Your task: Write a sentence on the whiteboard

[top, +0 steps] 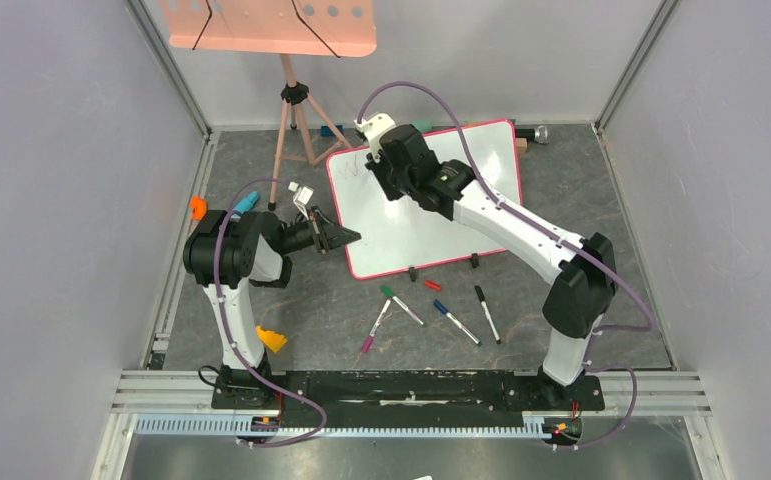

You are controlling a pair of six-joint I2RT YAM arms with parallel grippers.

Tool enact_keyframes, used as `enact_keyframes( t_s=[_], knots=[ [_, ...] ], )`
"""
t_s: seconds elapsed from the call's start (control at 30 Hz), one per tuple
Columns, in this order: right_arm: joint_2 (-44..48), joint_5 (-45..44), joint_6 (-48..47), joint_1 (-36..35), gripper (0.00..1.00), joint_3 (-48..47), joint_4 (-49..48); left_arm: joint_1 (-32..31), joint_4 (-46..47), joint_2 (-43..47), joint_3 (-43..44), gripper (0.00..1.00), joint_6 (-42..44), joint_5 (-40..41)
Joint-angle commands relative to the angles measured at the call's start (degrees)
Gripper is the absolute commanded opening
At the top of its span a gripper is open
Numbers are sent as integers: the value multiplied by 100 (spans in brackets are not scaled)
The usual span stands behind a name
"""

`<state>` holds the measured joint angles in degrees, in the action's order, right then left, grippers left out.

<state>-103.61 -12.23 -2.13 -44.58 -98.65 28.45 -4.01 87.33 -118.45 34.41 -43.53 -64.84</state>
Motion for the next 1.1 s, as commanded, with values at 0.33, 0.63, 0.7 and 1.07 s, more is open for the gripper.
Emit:
enact_keyframes(
  t_s=[0.33,0.63,0.7,1.07],
  knots=[
    [-216,-51,28,-7,0,-572,-56,65,188,-196,-146,11,1549,454],
    [-385,-263,20,-7,0,-679,63,64,189,-200,-152,11,1560,452],
    [-429,-251,20,-12,0,-710,95,62,188,-198,-152,11,1563,448],
    [-489,145,-59,-7,0,-711,235,67,188,-197,-149,11,1562,446]
  ],
)
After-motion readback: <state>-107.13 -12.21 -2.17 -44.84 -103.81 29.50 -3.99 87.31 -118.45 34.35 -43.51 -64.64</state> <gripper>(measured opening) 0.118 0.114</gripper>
